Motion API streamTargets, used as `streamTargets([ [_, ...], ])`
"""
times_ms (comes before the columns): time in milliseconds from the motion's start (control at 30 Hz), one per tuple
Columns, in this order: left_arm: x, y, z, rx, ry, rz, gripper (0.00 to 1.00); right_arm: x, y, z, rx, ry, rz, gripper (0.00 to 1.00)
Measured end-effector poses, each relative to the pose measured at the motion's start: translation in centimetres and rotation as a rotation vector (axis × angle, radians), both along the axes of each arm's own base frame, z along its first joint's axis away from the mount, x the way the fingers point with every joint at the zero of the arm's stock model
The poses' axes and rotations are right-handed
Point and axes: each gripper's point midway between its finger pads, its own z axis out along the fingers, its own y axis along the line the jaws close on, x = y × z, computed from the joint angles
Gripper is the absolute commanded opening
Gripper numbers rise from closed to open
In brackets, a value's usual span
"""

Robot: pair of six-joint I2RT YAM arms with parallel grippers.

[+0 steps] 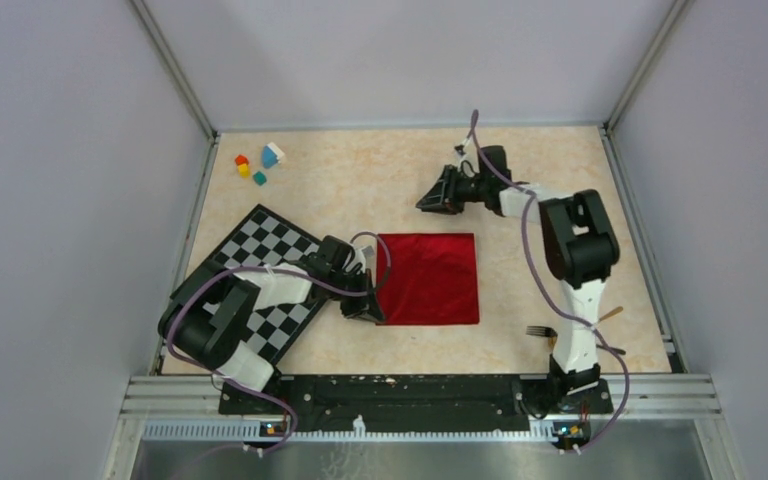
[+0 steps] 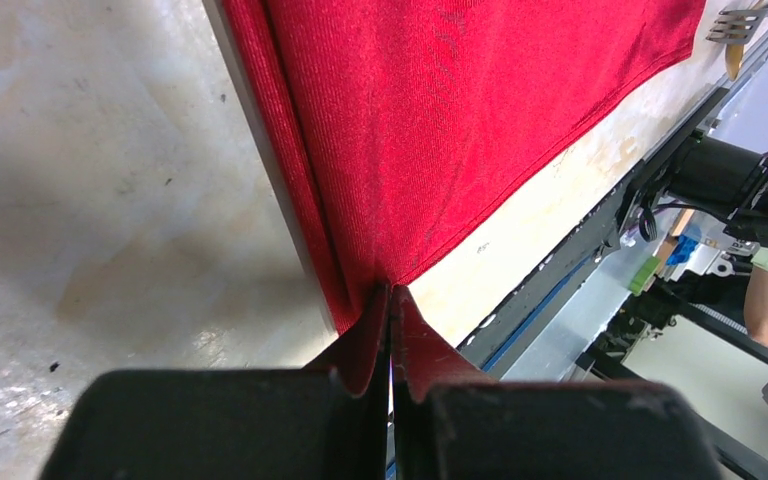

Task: Fold the napkin into a case and place the utensils inside
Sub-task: Smooth out the square-folded napkin at the center of the board.

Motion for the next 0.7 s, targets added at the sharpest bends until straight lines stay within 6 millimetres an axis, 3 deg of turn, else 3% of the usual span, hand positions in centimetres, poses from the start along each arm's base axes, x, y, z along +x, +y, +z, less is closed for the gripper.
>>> streamTargets([
  [100, -0.2, 0.3, 0.1, 0.011, 0.002, 0.003, 0.13, -2.1, -3.4, 3.2, -0.006, -0.065, -0.024, 0.31],
  [167, -0.4, 0.5, 0.2, 0.023, 0.007, 0.006, 0.25, -4.3, -4.0, 4.0, -0.005, -0.084, -0.012, 0.31],
  [233, -0.6, 0.9, 0.8, 0.042, 0.001, 0.007, 0.35, -6.1, -4.1, 3.5, -0.008, -0.074, 0.006, 0.3],
  [300, -0.3, 1.0, 2.3, 0.048, -0.013, 0.009, 0.37, -7.3, -4.2, 2.1, -0.017, -0.041, 0.017, 0.28],
  [433, 3.3, -1.2, 7.6, -0.022, -0.134, 0.013, 0.23, -8.4, -4.4, 0.0, -0.03, 0.017, 0.022, 0.26],
  [533, 5.9, -2.8, 9.8, -0.068, -0.207, 0.012, 0.13, -8.4, -4.5, -0.2, -0.029, 0.014, 0.02, 0.25],
  [633, 7.2, -3.6, 7.7, -0.057, -0.183, 0.011, 0.05, -8.1, -4.5, 0.0, -0.017, -0.003, 0.015, 0.25],
  [700, 7.1, -3.3, 4.5, 0.001, -0.114, 0.013, 0.04, -8.0, -4.5, 0.0, 0.001, -0.005, 0.013, 0.25],
])
